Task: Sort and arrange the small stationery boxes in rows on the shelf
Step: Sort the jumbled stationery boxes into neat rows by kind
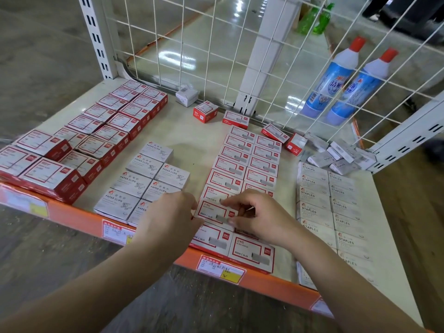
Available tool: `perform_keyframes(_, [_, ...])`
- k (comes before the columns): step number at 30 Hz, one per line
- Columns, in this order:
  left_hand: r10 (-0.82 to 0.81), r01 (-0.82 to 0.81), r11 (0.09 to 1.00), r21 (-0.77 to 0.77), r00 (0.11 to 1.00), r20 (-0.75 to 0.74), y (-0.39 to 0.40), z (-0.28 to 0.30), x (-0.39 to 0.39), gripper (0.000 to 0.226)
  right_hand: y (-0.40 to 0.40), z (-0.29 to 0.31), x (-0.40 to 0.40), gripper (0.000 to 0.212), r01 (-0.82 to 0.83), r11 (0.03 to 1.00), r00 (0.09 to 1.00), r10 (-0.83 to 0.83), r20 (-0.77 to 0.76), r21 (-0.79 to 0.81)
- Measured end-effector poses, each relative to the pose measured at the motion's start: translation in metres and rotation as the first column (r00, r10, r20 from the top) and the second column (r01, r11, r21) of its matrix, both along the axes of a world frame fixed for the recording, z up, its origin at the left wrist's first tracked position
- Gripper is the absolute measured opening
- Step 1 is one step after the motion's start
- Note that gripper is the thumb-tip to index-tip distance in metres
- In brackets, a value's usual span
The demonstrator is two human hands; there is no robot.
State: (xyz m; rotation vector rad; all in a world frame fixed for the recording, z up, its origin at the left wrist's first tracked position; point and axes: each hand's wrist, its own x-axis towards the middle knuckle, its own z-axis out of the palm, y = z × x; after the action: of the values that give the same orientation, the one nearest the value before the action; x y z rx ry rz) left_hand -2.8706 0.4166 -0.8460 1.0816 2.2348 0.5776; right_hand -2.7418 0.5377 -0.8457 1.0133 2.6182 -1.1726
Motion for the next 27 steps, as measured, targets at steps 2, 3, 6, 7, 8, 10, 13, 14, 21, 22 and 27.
perform_keyframes(2, [-0.005,0.005,1.0,-0.001,1.0,-0.011,0.0,-0.001,-0.001,0.011,0.0,0.0,0.0,0.036,0.003,1.0,1.0,-0.003,-0.006,-0.006])
perform_keyframes(3, [-0.006,0.006,1.0,0.0,1.0,-0.015,0.0,-0.001,-0.001,0.01,-0.001,0.0,0.0,0.035,0.004,1.0,1.0,-0.004,-0.01,-0.008])
perform_keyframes(6, [-0.005,0.005,1.0,-0.006,1.0,-0.018,0.0,-0.002,0.0,0.009,0.0,-0.001,0.001,0.035,0.003,1.0,1.0,-0.003,-0.014,-0.007])
perform_keyframes(7, [-0.005,0.005,1.0,-0.008,1.0,-0.023,0.0,-0.003,0.0,0.009,0.0,-0.001,0.001,0.035,0.003,1.0,1.0,-0.003,-0.014,-0.006])
perform_keyframes(8, [-0.005,0.005,1.0,-0.009,1.0,-0.025,0.0,-0.003,0.0,0.008,0.001,-0.002,0.0,0.035,0.001,1.0,1.0,-0.001,-0.013,-0.002])
perform_keyframes(10, [0.003,-0.003,1.0,-0.009,1.0,-0.008,0.0,-0.003,-0.001,0.009,0.001,-0.002,0.0,0.035,-0.002,1.0,1.0,0.002,-0.013,0.005])
perform_keyframes(13, [0.023,-0.023,1.0,-0.017,1.0,-0.019,0.002,-0.003,-0.003,0.027,0.002,-0.003,0.001,0.035,0.003,1.0,1.0,-0.004,-0.019,-0.005])
perform_keyframes(14, [0.03,-0.031,0.999,-0.016,0.999,-0.041,0.003,-0.003,-0.004,0.033,0.002,-0.003,0.001,0.035,0.003,1.0,1.0,-0.003,-0.021,-0.008])
perform_keyframes(21, [-0.038,0.059,0.994,0.095,0.976,-0.215,0.019,0.003,0.0,0.035,0.016,-0.004,0.01,0.026,0.131,0.991,0.986,-0.132,-0.1,-0.019])
perform_keyframes(22, [-0.069,0.096,0.99,0.107,0.97,-0.232,0.023,0.004,0.003,0.036,0.021,-0.003,0.012,0.024,0.169,0.985,0.978,-0.17,-0.12,-0.02])
perform_keyframes(27, [-0.187,0.216,0.969,0.115,0.957,-0.222,0.052,0.003,0.015,0.034,0.047,-0.003,0.024,0.018,0.319,0.948,0.94,-0.316,-0.129,-0.002])
